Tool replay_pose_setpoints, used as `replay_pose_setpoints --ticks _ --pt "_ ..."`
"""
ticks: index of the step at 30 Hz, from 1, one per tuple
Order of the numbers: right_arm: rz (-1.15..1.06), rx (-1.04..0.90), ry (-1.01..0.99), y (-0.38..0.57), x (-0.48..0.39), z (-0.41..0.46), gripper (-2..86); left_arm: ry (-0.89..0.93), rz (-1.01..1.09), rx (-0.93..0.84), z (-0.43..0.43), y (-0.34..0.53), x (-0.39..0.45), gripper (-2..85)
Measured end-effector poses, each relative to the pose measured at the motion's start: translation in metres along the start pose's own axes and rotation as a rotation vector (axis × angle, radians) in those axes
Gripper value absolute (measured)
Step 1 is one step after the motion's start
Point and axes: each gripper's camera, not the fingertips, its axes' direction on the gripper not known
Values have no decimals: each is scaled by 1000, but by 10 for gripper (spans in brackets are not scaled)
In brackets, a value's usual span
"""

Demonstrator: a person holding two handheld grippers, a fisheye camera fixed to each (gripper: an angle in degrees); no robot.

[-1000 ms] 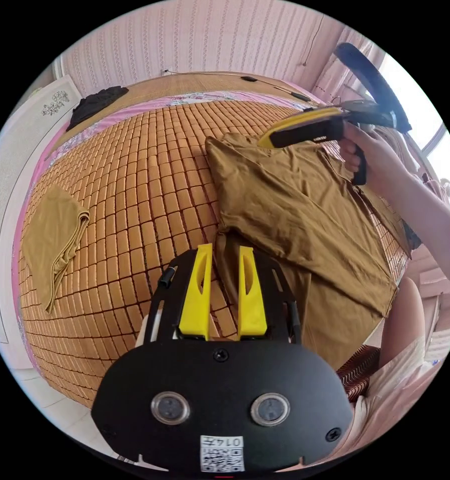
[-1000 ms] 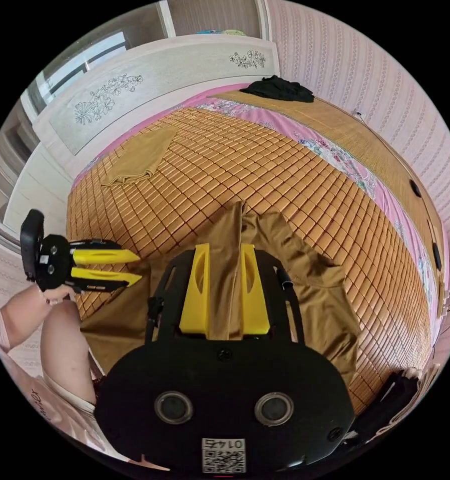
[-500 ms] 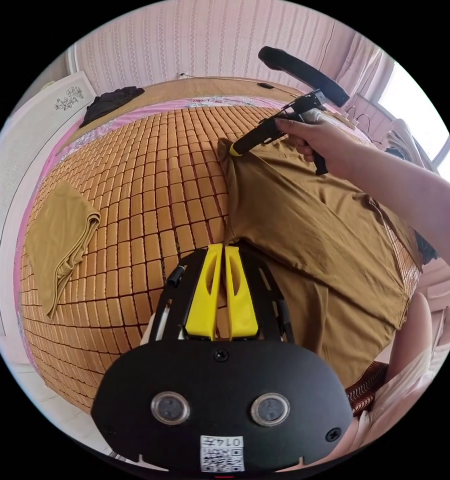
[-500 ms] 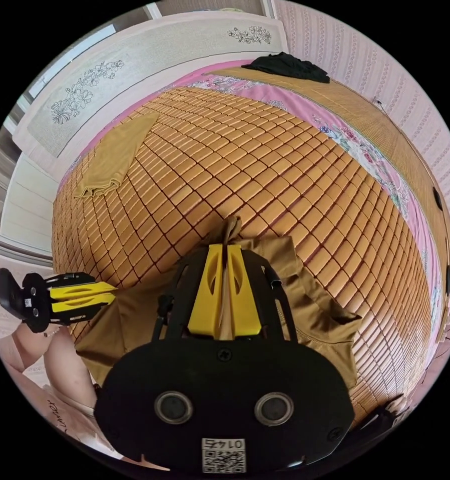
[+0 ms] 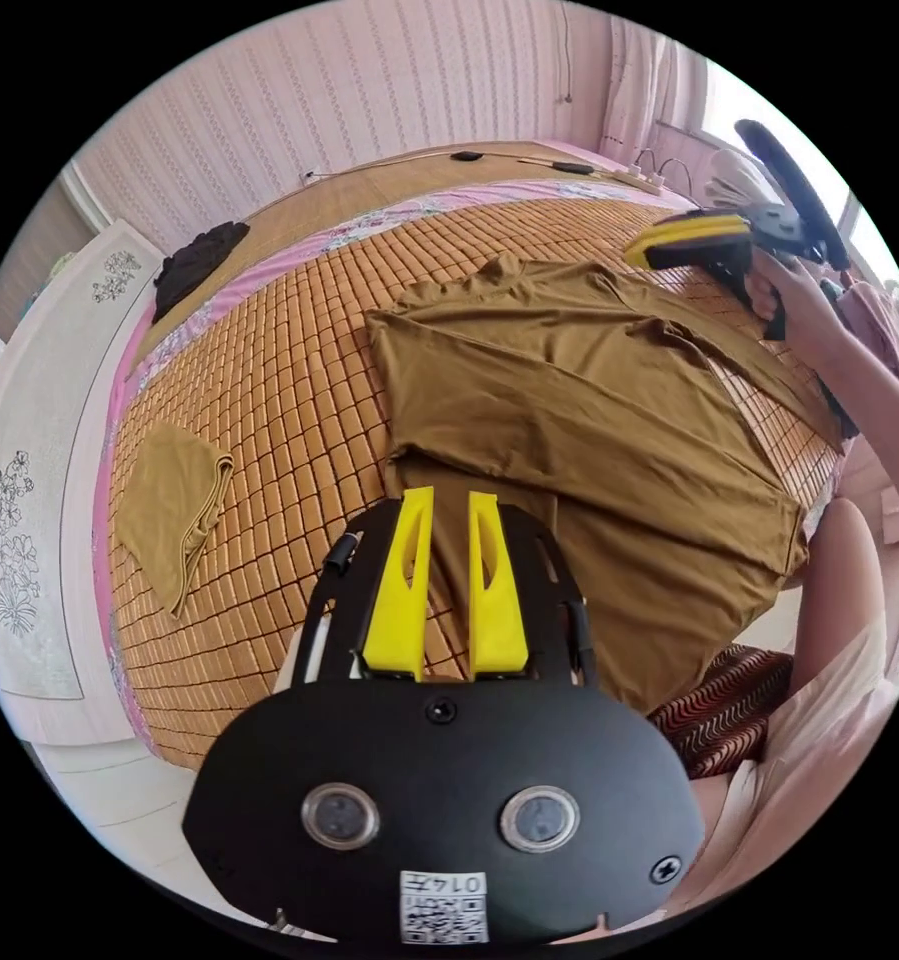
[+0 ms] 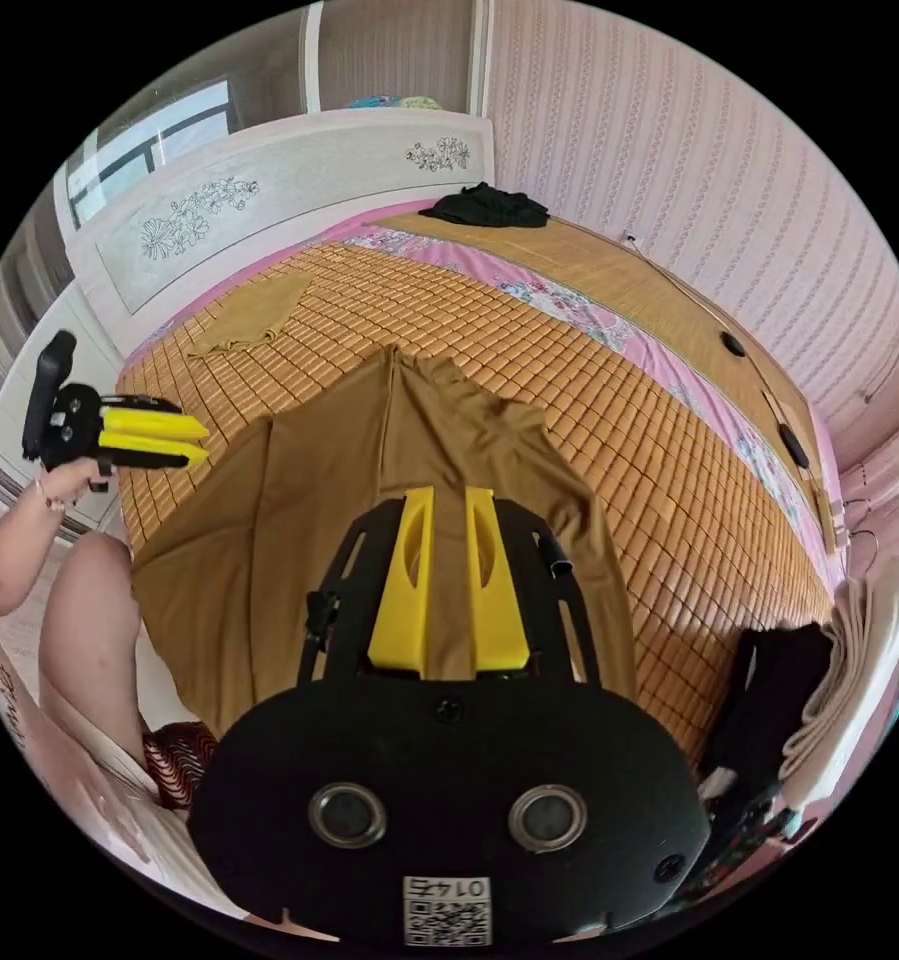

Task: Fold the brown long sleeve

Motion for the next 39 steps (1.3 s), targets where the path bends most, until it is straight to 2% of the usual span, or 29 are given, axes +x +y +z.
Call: replay_pose_setpoints --ticks 2,8,14,20,29,39 --pt "21 -45 94 97 -32 -18 72 -4 39 22 -16 -3 29 64" --pt "191 -139 107 293 -94 -38 91 10 169 64 -58 -16 132 64" --pt "451 11 61 415 -111 -58 98 0 310 50 -77 -28 242 65" --pt "576 101 140 514 -113 -70 101 -7 444 41 -83 -52 344 65" --pt "768 95 188 649 -105 -35 109 16 613 2 -58 -107 479 67" --pt "848 65 187 715 -71 18 116 127 692 -53 12 -184 593 68"
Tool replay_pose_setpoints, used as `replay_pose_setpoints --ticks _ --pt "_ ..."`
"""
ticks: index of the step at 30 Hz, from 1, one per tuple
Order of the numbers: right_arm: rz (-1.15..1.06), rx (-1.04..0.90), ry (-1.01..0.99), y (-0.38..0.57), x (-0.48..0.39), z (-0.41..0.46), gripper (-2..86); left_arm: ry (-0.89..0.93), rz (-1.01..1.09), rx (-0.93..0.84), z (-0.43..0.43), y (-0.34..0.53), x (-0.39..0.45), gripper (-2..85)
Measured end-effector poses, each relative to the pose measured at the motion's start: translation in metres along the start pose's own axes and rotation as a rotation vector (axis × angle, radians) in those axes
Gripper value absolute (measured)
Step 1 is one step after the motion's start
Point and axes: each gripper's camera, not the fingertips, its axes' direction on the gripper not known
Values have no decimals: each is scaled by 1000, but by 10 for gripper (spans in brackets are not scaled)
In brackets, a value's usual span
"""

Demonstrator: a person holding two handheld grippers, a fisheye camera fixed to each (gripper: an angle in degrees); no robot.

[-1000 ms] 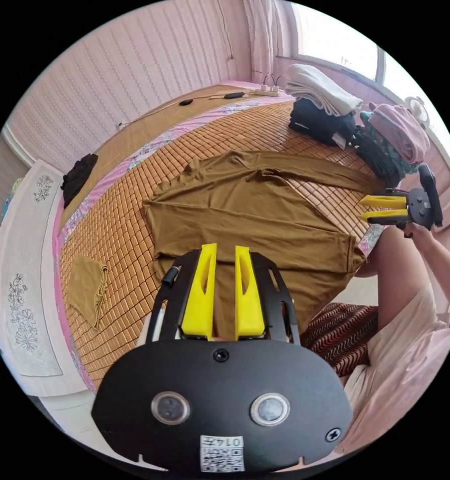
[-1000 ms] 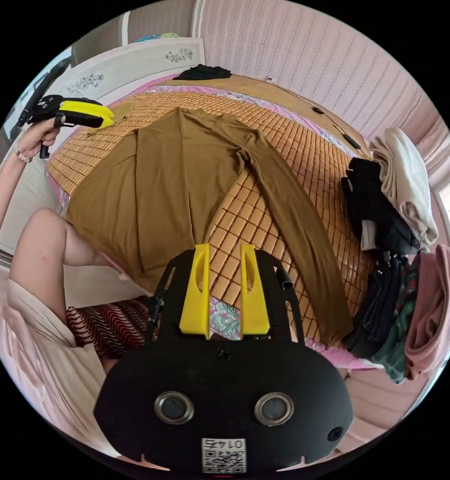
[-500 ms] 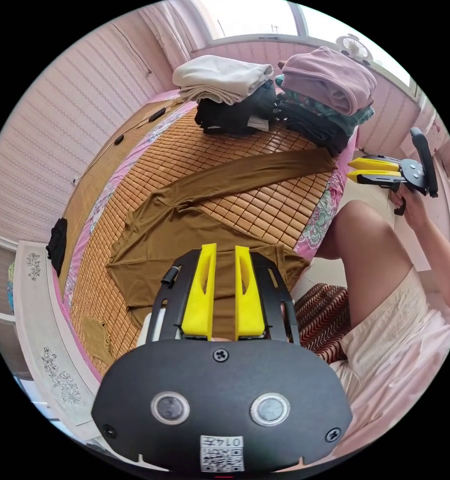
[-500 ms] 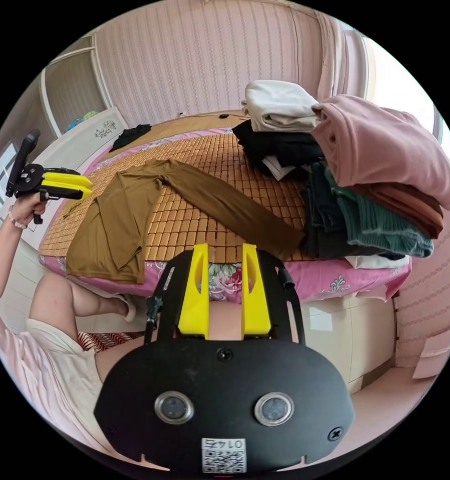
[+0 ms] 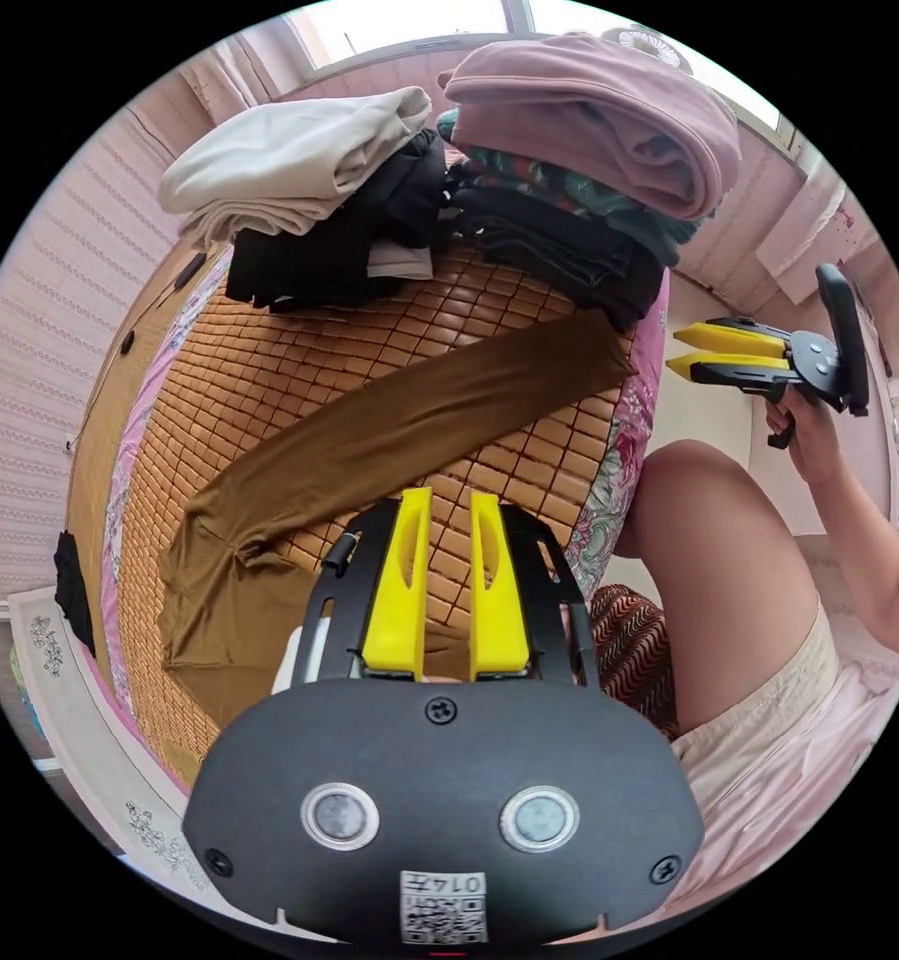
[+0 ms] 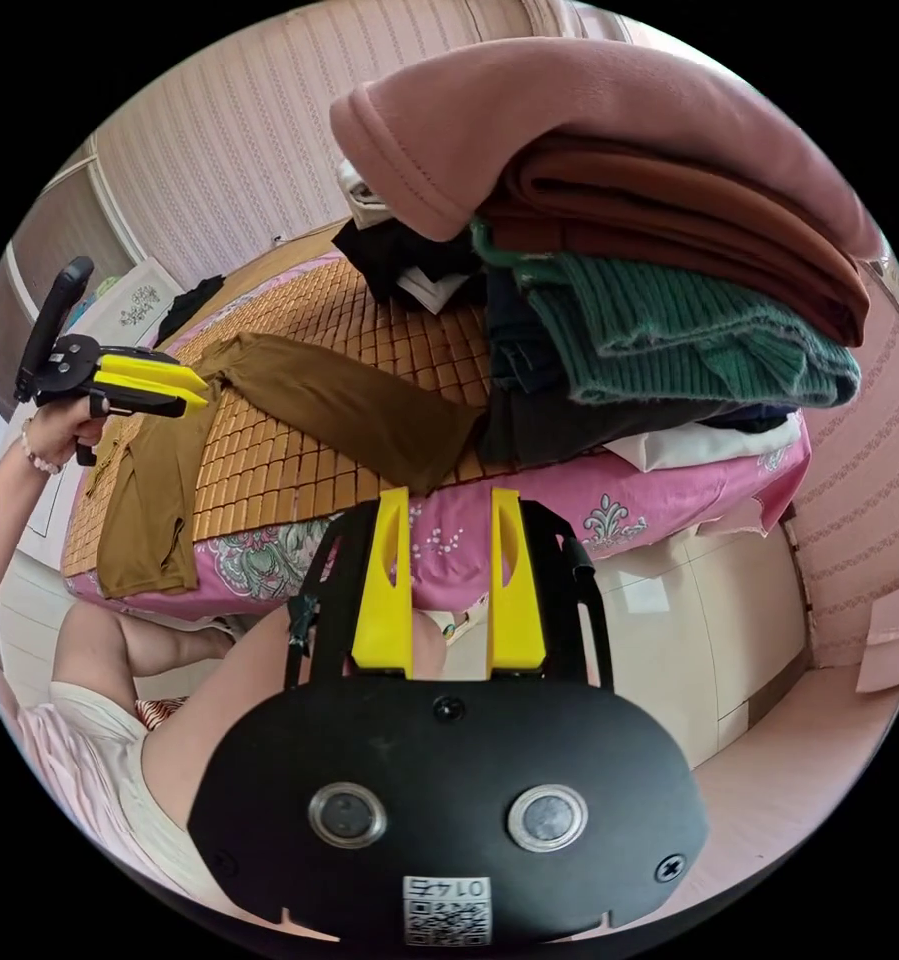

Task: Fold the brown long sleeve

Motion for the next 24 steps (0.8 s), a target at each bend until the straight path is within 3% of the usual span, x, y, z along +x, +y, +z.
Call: replay_pose_setpoints --ticks 10,15,24 --pt "-33 -59 -50 -9 19 58 110 22 60 -13 55 -107 15 73" --pt "-51 -90 -72 -17 24 78 69 -59 144 -137 93 -144 32 87" --pt "-68 -81 -77 -40 33 92 20 -107 308 -157 93 -131 51 -4"
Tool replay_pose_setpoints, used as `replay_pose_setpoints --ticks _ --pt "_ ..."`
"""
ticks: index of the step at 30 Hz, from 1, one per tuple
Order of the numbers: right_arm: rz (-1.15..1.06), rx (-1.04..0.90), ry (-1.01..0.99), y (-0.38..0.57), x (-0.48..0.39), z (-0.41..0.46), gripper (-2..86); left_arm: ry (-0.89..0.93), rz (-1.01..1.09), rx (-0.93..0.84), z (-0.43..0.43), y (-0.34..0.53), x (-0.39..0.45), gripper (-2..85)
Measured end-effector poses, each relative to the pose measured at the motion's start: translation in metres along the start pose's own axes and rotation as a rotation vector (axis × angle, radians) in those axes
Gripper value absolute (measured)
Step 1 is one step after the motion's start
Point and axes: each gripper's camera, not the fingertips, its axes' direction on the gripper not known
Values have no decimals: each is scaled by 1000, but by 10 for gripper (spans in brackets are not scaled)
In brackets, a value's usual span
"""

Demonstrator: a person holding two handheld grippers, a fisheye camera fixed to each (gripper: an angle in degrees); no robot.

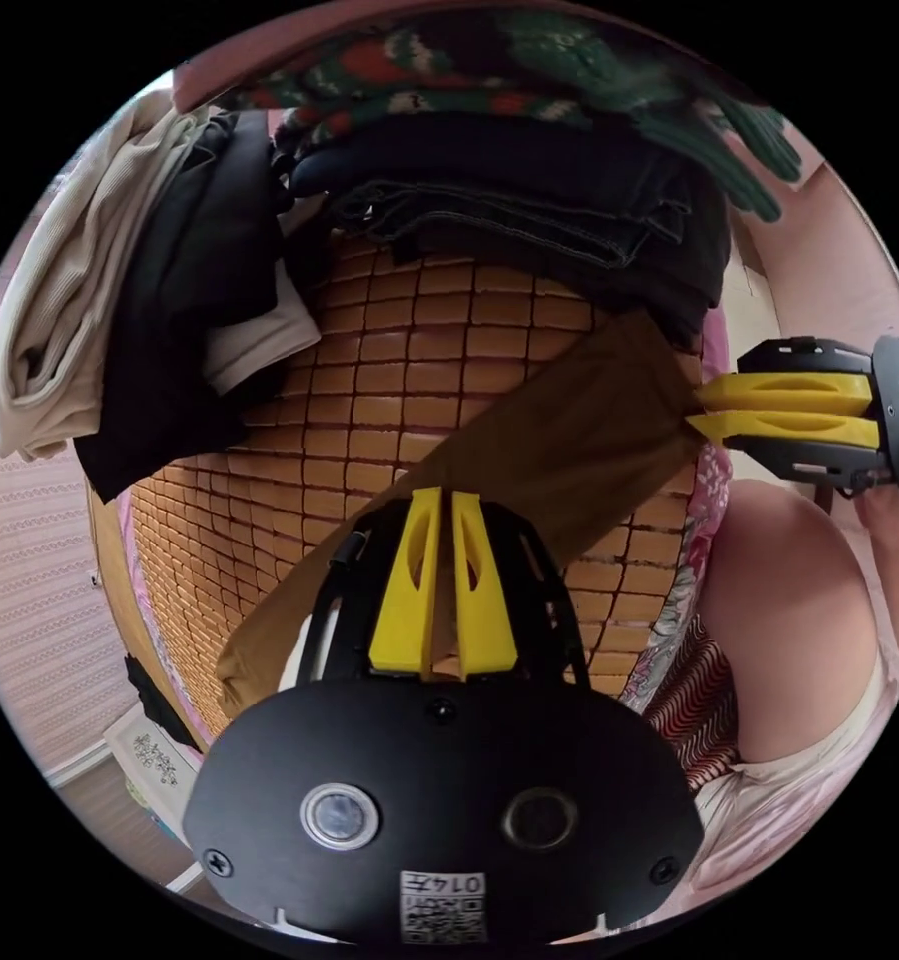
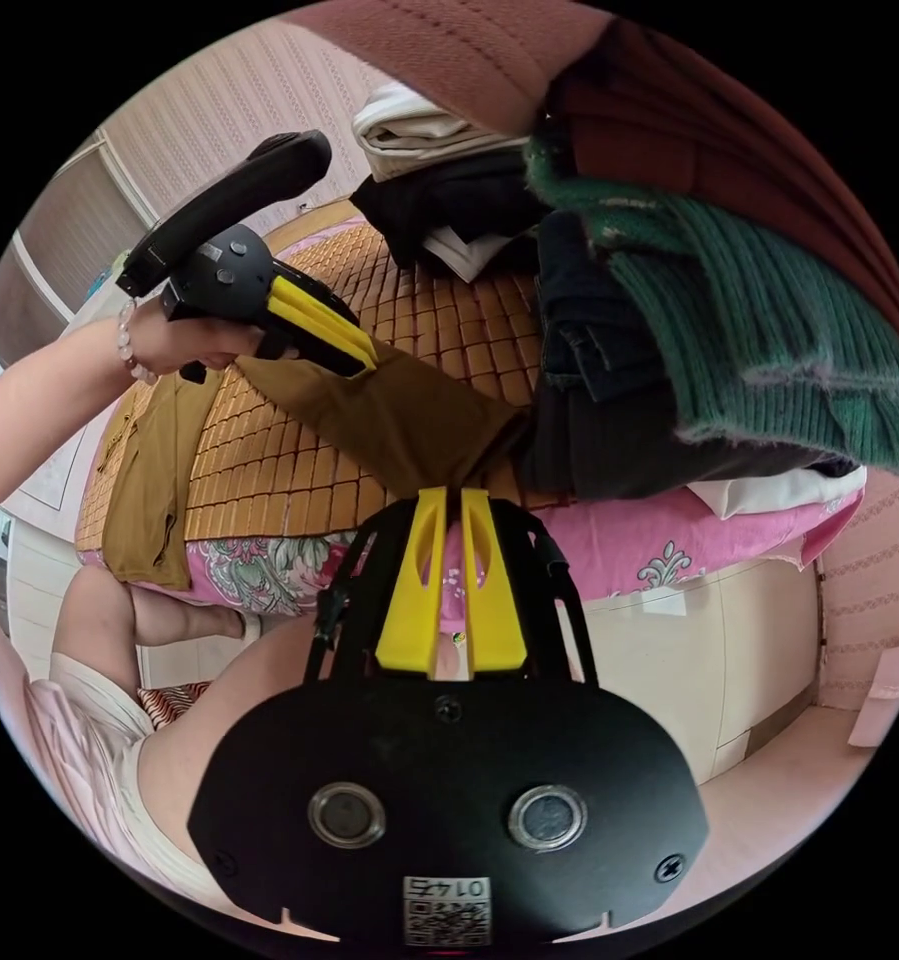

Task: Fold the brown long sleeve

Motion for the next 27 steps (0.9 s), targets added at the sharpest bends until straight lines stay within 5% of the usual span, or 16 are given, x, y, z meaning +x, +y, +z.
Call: replay_pose_setpoints --ticks 9,13,22,27 --pt "-19 99 -53 -42 1 -33 4 33 -127 150 -28 72 -34 -10" --pt "-79 280 -251 -86 -17 -83 4 29 -272 283 -65 141 -67 -10" --pt "-579 550 -520 -235 -207 -189 6 -92 -708 602 -169 447 -136 -8" --pt "-967 303 -690 -255 -367 -181 15 -5 -980 468 -134 653 -110 35"
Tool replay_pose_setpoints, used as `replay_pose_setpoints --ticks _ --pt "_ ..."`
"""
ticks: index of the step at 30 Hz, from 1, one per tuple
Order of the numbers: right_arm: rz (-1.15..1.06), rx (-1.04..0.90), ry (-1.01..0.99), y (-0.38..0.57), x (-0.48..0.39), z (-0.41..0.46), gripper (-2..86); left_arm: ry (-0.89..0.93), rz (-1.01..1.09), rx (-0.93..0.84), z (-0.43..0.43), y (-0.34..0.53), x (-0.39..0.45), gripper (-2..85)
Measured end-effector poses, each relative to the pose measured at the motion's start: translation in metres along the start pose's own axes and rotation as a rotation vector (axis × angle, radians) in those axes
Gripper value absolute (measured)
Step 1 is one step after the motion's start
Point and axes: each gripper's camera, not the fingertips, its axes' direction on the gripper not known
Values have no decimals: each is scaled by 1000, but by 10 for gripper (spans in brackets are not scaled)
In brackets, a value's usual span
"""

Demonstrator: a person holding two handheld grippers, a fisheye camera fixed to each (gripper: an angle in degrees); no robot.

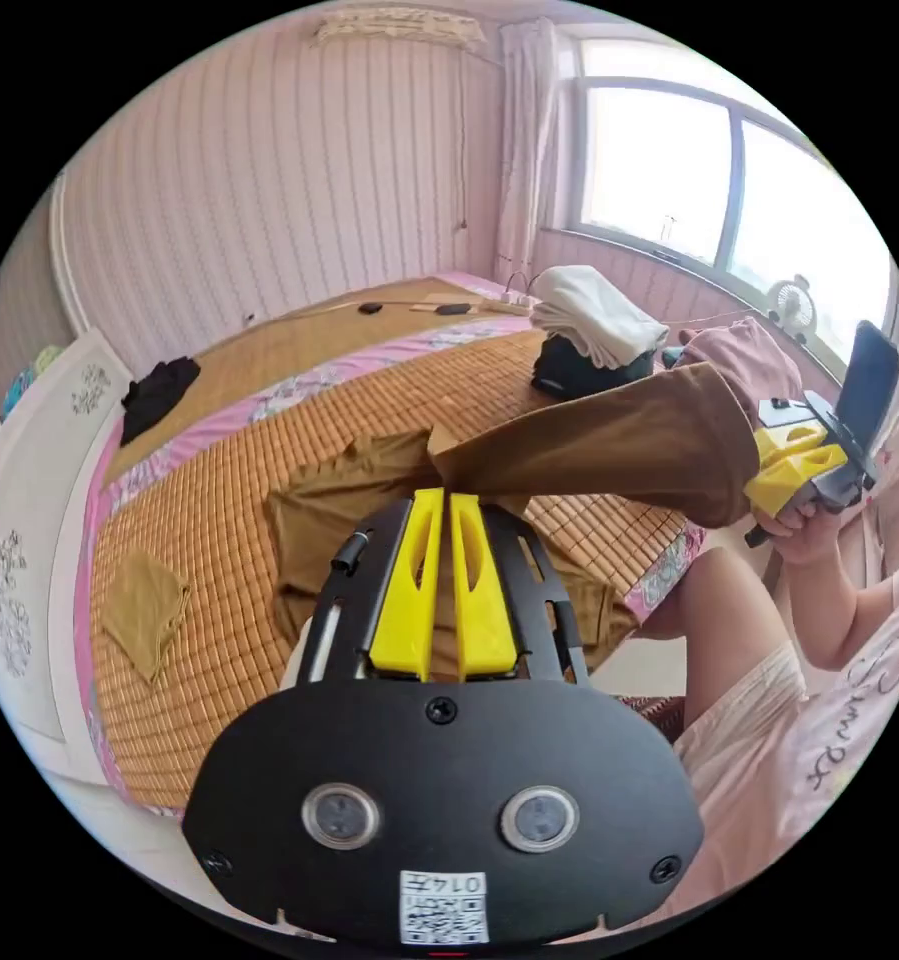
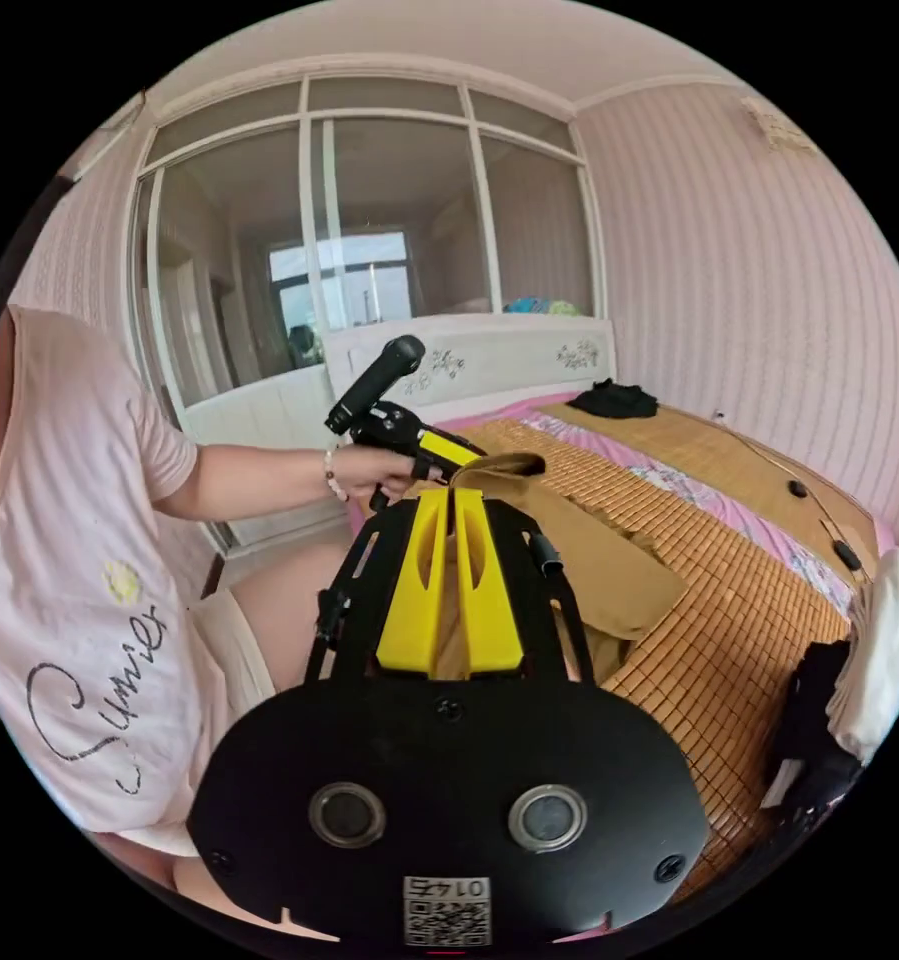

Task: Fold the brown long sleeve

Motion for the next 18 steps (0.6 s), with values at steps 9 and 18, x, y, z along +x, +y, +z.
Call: replay_pose_setpoints --ticks 9,18 --pt "38 -576 -117 -16 -25 155 68 67 -310 -283 21 164 -137 60" --pt "15 -664 8 -109 -24 207 74 206 -206 -404 73 158 -171 68"
